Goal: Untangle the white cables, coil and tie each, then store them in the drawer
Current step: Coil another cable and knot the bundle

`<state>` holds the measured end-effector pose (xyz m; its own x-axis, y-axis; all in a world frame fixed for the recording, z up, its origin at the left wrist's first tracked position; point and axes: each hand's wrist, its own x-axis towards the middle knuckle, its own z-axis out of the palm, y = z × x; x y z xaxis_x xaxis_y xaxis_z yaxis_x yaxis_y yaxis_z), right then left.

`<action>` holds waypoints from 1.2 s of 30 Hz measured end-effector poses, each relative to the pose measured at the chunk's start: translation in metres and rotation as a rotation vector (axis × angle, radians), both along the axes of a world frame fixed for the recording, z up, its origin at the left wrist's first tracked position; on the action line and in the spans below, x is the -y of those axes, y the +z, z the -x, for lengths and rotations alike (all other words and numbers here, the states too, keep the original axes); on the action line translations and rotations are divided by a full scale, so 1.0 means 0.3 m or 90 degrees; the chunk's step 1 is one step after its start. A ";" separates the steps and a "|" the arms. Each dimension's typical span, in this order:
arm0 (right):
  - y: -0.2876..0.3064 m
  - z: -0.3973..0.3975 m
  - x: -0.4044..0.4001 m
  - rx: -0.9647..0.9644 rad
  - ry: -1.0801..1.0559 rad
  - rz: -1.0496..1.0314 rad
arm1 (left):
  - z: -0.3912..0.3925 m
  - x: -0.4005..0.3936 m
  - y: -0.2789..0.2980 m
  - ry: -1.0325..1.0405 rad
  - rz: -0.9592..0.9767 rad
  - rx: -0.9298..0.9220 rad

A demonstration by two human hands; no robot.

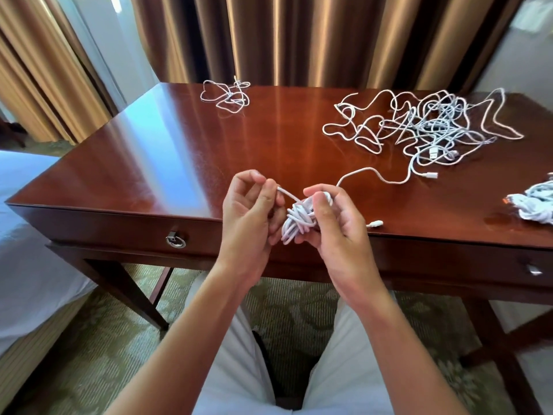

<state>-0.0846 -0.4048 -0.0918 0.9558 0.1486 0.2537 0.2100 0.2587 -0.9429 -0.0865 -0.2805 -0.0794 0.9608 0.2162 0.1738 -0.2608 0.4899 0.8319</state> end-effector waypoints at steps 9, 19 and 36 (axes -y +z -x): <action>0.039 -0.003 0.163 -0.036 -0.059 0.062 | -0.048 0.078 0.024 0.002 -0.322 0.040; 0.108 -0.024 0.441 -0.095 -0.140 0.039 | -0.140 0.330 0.035 -0.146 -0.524 0.128; 0.114 -0.122 0.945 0.042 -0.417 0.530 | -0.394 0.848 0.074 -0.268 -0.633 0.171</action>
